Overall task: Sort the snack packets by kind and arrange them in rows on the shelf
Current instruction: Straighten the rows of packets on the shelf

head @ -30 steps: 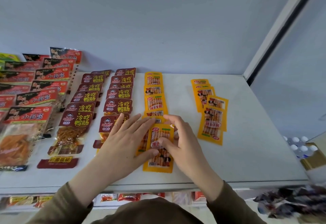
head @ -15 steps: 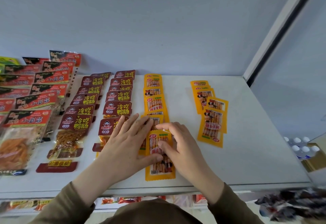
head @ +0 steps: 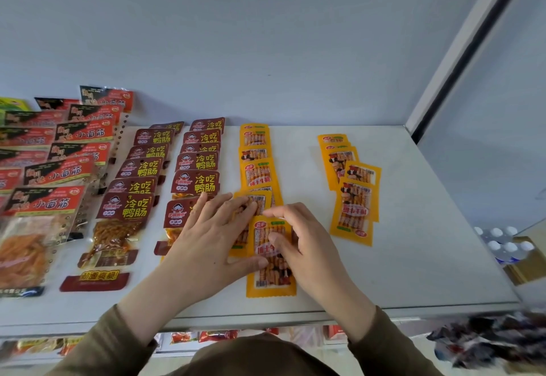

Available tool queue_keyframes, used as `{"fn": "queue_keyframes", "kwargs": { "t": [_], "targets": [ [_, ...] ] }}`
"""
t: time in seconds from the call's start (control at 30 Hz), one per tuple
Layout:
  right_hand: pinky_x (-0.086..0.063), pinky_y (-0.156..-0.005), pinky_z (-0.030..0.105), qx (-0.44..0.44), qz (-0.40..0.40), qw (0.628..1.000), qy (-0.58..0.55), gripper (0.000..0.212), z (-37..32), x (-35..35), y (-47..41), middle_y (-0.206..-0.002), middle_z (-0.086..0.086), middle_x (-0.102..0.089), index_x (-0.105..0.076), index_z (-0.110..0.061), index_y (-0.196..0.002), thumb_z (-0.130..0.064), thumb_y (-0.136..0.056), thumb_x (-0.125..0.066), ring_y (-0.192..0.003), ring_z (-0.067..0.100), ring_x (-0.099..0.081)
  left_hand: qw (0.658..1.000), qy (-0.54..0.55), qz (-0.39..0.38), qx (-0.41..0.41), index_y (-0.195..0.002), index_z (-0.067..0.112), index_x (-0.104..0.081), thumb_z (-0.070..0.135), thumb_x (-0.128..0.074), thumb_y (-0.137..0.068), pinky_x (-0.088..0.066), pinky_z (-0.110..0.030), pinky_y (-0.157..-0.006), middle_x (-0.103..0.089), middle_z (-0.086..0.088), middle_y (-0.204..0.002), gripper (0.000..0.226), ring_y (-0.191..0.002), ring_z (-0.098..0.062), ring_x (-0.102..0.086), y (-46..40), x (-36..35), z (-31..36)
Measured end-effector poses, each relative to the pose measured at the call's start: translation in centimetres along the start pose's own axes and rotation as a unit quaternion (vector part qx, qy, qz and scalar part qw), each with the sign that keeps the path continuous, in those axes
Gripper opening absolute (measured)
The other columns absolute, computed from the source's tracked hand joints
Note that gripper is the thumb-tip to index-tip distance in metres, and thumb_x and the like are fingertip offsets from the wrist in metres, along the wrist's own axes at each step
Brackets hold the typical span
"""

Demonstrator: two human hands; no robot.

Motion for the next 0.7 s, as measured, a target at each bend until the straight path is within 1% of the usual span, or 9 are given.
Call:
{"fn": "queue_keyframes", "kwargs": {
  "t": [0.07, 0.13, 0.2, 0.3, 0.37, 0.43, 0.5, 0.57, 0.7],
  "targets": [
    [-0.052, -0.097, 0.023, -0.002, 0.002, 1.0, 0.001, 0.032, 0.1, 0.1, 0.0, -0.125, -0.013, -0.055, -0.058, -0.029, -0.129, -0.023, -0.098, -0.062, -0.117, 0.003, -0.055, 1.0, 0.005, -0.005, 0.0, -0.163, 0.037, -0.004, 0.097, -0.007, -0.073, 0.023, -0.037, -0.119, -0.008, 0.015, -0.167, 0.108, -0.155, -0.01, 0.011, 0.1, -0.1, 0.0],
    [-0.052, -0.097, 0.023, -0.009, 0.007, 1.0, 0.0, 0.032, 0.3, 0.2, 0.0, -0.126, -0.014, -0.056, -0.057, -0.03, -0.129, -0.024, -0.098, -0.062, -0.118, 0.002, -0.055, 1.0, 0.017, -0.006, 0.007, -0.162, 0.039, -0.001, 0.097, -0.01, -0.074, 0.022, -0.036, -0.12, -0.004, 0.014, -0.168, 0.106, -0.155, -0.01, 0.014, 0.3, -0.2, -0.2],
    [-0.052, -0.097, 0.022, -0.012, 0.013, 1.0, 0.006, 0.032, 0.5, 0.4, 0.0, -0.126, -0.014, -0.056, -0.057, -0.031, -0.13, -0.025, -0.098, -0.062, -0.118, 0.002, -0.055, 1.0, 0.007, -0.016, 0.01, -0.161, 0.041, 0.006, 0.096, -0.01, -0.075, 0.023, -0.038, -0.12, 0.008, 0.013, -0.17, 0.103, -0.153, -0.01, 0.023, 0.5, -0.5, -0.5],
    [-0.05, -0.098, 0.02, -0.006, 0.014, 1.0, 0.024, 0.032, 0.6, 0.5, 0.0, -0.128, -0.015, -0.056, -0.057, -0.033, -0.129, -0.024, -0.098, -0.062, -0.12, 0.001, -0.054, 0.999, -0.018, -0.039, 0.01, -0.158, 0.04, 0.015, 0.097, 0.001, -0.073, 0.026, -0.04, -0.12, 0.019, 0.012, -0.168, 0.103, -0.149, -0.01, 0.033, 0.8, -0.7, -0.4],
    [-0.049, -0.099, 0.02, -0.006, 0.02, 0.999, 0.038, 0.033, 0.6, 0.5, 0.0, -0.13, -0.015, -0.056, -0.056, -0.033, -0.13, -0.024, -0.099, -0.061, -0.122, 0.002, -0.052, 0.998, -0.031, -0.047, 0.017, -0.159, 0.038, 0.015, 0.096, 0.005, -0.072, 0.026, -0.04, -0.12, 0.017, 0.009, -0.169, 0.105, -0.151, -0.012, 0.031, 0.8, -0.6, -0.1],
    [-0.048, -0.104, 0.024, -0.015, 0.029, 0.998, 0.05, 0.035, 0.8, 0.7, -0.1, -0.136, -0.014, -0.054, -0.056, -0.032, -0.133, -0.024, -0.099, -0.061, -0.127, 0.004, -0.05, 0.998, -0.032, -0.042, 0.02, -0.161, 0.035, 0.011, 0.093, 0.001, -0.075, 0.025, -0.04, -0.12, 0.01, 0.008, -0.17, 0.104, -0.154, -0.013, 0.023, 0.6, -0.3, 0.4],
    [-0.041, -0.11, 0.023, -0.034, 0.022, 0.997, 0.065, 0.039, 1.0, 0.9, -0.2, -0.147, -0.013, -0.049, -0.054, -0.033, -0.138, -0.027, -0.1, -0.06, -0.136, 0.006, -0.043, 0.999, -0.023, -0.036, 0.017, -0.162, 0.032, 0.006, 0.091, -0.003, -0.079, 0.024, -0.039, -0.12, 0.003, 0.008, -0.169, 0.103, -0.156, -0.013, 0.013, 0.6, -0.1, 1.0],
    [-0.034, -0.111, 0.022, -0.046, 0.008, 0.996, 0.072, 0.041, 1.0, 1.0, -0.3, -0.153, -0.013, -0.043, -0.052, -0.035, -0.14, -0.029, -0.1, -0.059, -0.141, 0.006, -0.038, 0.999, -0.025, -0.037, 0.009, -0.163, 0.03, 0.002, 0.088, -0.005, -0.083, 0.018, -0.043, -0.124, 0.001, 0.009, -0.169, 0.1, -0.156, -0.013, 0.006, 0.8, -0.1, 1.7],
    [-0.037, -0.113, 0.024, -0.045, 0.007, 0.998, 0.048, 0.04, 0.9, 1.2, -0.2, -0.152, -0.015, -0.045, -0.054, -0.035, -0.139, -0.029, -0.1, -0.06, -0.14, 0.003, -0.04, 0.999, 0.017, -0.046, 0.015, -0.163, 0.035, -0.001, 0.087, -0.014, -0.089, 0.012, -0.041, -0.125, 0.005, 0.015, -0.168, 0.092, -0.155, -0.011, 0.009, 1.8, 0.0, 2.6]
  ]
}}
Point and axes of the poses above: each hand's wrist, its own y-axis away from the middle knuckle, its own x-axis out of the back of the hand, z = x × y, the point moved 6 cm from there along -y, towards the middle knuckle
